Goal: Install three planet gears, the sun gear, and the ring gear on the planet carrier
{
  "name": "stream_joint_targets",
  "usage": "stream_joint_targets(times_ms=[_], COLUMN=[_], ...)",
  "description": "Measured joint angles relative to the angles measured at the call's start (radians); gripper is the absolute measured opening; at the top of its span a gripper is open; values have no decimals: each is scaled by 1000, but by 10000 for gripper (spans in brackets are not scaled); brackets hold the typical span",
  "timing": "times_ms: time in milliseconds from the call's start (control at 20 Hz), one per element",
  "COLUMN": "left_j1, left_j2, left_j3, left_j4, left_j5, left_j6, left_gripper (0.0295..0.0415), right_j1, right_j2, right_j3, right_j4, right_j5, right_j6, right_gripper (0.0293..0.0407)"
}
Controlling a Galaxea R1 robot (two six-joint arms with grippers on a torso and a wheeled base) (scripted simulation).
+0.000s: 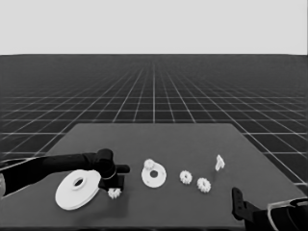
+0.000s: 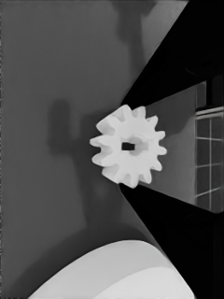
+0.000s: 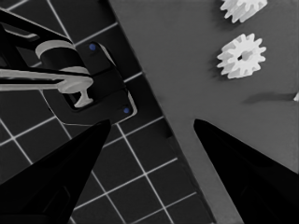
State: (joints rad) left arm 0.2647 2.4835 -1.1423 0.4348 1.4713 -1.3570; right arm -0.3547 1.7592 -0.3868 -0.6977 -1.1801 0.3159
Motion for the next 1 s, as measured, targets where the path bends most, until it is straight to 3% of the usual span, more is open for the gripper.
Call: stream_joint_targets(times_ms=[100, 200, 350, 600, 750, 1000], left_j1=[0, -141, -217, -234, -252, -255], left_j2=[0, -34, -40, -40, 351, 450], left_j3=[0, 111, 135, 138, -139, -259], left_j4=[0, -137, -208, -226, -243, -247], left_j5=[0, 58, 69, 71, 98, 92], left_j6=[0, -60, -76, -78, -195, -169], left_gripper=[312, 312, 312, 312, 313, 312], right_j1=[0, 0, 0, 0, 0, 0], right_j2=[0, 0, 0, 0, 0, 0], right_j3=[0, 0, 0, 0, 0, 0], right_j4=[0, 0, 0, 0, 0, 0], right_j5=[0, 0, 0, 0, 0, 0], right_j6=[0, 0, 0, 0, 0, 0], right_gripper=[385, 385, 385, 385, 385, 385])
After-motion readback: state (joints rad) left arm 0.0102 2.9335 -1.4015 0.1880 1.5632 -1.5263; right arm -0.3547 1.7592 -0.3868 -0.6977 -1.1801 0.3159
